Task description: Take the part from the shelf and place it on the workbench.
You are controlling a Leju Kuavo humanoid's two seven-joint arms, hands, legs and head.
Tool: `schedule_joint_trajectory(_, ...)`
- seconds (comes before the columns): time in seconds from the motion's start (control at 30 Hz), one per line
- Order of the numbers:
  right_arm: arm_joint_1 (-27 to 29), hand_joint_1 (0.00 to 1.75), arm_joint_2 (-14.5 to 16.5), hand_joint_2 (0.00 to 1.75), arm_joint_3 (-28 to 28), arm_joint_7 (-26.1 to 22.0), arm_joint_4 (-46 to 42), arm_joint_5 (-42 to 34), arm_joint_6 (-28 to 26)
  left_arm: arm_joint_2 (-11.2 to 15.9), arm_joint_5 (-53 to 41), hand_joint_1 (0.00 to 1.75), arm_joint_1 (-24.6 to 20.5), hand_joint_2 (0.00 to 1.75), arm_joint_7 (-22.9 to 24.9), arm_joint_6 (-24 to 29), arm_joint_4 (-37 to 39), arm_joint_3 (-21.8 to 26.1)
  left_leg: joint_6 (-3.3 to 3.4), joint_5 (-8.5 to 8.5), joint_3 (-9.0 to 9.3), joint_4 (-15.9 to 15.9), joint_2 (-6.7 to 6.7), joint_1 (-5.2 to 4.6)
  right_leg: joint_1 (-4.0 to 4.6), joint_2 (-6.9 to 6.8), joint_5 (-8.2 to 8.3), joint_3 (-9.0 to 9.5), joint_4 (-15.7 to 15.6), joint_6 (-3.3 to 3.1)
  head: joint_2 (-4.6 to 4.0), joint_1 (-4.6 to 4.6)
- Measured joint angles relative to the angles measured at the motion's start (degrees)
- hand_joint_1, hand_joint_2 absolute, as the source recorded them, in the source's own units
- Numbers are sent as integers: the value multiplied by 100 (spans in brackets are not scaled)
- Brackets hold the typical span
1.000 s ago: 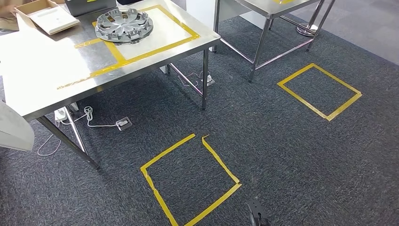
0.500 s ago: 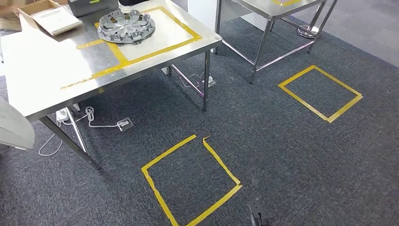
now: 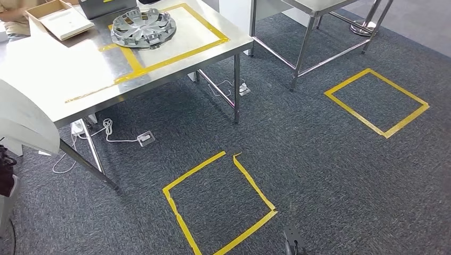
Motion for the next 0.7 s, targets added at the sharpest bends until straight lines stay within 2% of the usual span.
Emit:
schedule_joint_trajectory(0.07,4,0,1,0,0,7,0,10,2,1,-5,175,-10,175,-14,1,14,0,-9,-314,-399,768,31,-4,21,-2,-26,20,-1,-46,0,-13)
schedule_joint_trajectory(0.1,5,0,2,0,0,12,0,14,2,1,-8,175,2,175,-17,1,23,0,-3,-404,-592,1098,34,-5,36,-3,-41,34,0,-61,0,-13)
schedule_joint_trajectory(0.13,7,0,2,0,0,16,0,15,3,1,-10,175,19,175,-17,1,31,0,15,-387,-705,1254,36,-9,51,-5,-59,55,1,-73,0,-13)
schedule_joint_trajectory(0.17,7,0,2,0,0,19,0,16,3,1,-11,175,31,175,-17,1,36,0,46,-252,-702,1178,38,-18,66,-6,-80,86,1,-80,0,-12)
schedule_joint_trajectory(0.2,7,0,3,0,0,20,0,16,3,2,-13,175,35,175,-17,1,37,0,93,-23,-589,885,40,-36,82,-6,-107,128,0,-82,0,-12)
schedule_joint_trajectory(0.27,4,0,21,0,-2,22,3,14,1,2,-23,175,17,175,-17,1,38,0,219,373,-244,114,71,-102,104,-6,-164,201,-6,-69,0,-13)
schedule_joint_trajectory(0.3,0,0,33,0,-6,28,5,12,-3,-1,-33,175,3,175,-16,1,39,0,270,444,-111,-164,86,-139,102,-7,-181,212,-10,-48,0,-14)
schedule_joint_trajectory(0.37,-11,0,55,0,-20,45,11,5,-10,-7,-59,175,-11,175,-16,1,42,0,317,401,-18,-344,96,-188,94,-23,-193,209,-35,14,0,-18)
schedule_joint_trajectory(0.47,-23,0,68,0,-34,55,11,2,-16,-20,-82,175,-14,175,-21,1,29,-1,346,383,75,-462,66,-145,107,-53,-271,204,31,106,0,-8)
schedule_joint_trajectory(0.5,-27,0,69,0,-36,55,11,2,-18,-27,-84,175,-20,175,-25,1,25,-2,368,376,119,-498,63,-121,113,-53,-364,103,238,131,0,1)
schedule_joint_trajectory(0.53,-25,0,68,0,-36,55,11,2,-19,-38,-85,175,-21,175,-27,1,25,-2,392,362,149,-511,65,-112,106,-47,-485,-75,559,149,0,8)
schedule_joint_trajectory(0.6,-20,0,64,0,-39,57,11,2,-21,-60,-85,175,-3,175,-26,1,37,-2,426,316,180,-503,57,-107,99,-36,-697,-549,1303,184,0,20)
schedule_joint_trajectory(0.63,-16,0,62,0,-40,58,11,2,-22,-71,-85,175,16,175,-24,1,42,-2,427,290,196,-493,48,-106,94,-34,-693,-717,1503,197,0,26)
schedule_joint_trajectory(0.67,-14,0,61,0,-41,60,11,2,-22,-78,-85,175,32,175,-24,1,45,-2,418,261,219,-479,37,-102,90,-33,-577,-784,1493,205,0,29)
schedule_joint_trajectory(0.7,-13,0,61,0,-42,59,11,2,-23,-80,-85,175,43,175,-24,1,46,-2,402,225,248,-458,27,-95,83,-33,-355,-724,1246,210,0,35)
